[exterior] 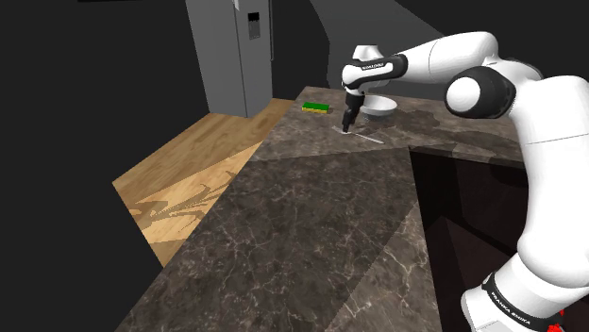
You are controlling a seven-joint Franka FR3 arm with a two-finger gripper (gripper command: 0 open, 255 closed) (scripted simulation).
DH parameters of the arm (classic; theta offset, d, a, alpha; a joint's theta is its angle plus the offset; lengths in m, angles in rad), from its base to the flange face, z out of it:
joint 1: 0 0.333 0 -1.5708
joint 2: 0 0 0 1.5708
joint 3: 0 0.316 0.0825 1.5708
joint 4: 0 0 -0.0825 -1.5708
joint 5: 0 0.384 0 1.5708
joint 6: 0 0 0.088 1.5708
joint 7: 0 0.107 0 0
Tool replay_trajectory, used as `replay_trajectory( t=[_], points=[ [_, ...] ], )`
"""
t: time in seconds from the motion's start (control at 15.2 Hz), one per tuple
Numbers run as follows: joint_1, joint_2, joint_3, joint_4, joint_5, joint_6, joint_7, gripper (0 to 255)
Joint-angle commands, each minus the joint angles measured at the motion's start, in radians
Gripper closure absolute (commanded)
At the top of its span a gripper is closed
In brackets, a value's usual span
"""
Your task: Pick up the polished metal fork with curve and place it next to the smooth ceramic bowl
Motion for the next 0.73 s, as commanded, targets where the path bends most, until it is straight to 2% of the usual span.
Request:
replay_trajectory(
  t=[0.0,0.13,0.66],
  points=[
    [-0.001,-0.014,0.0,0.027,0.0,-0.041,0.0,0],
    [-0.002,-0.027,0.0,0.066,0.0,-0.093,0.0,0],
    [-0.002,-0.027,0.0,0.066,0.0,-0.093,0.0,0]
  ],
)
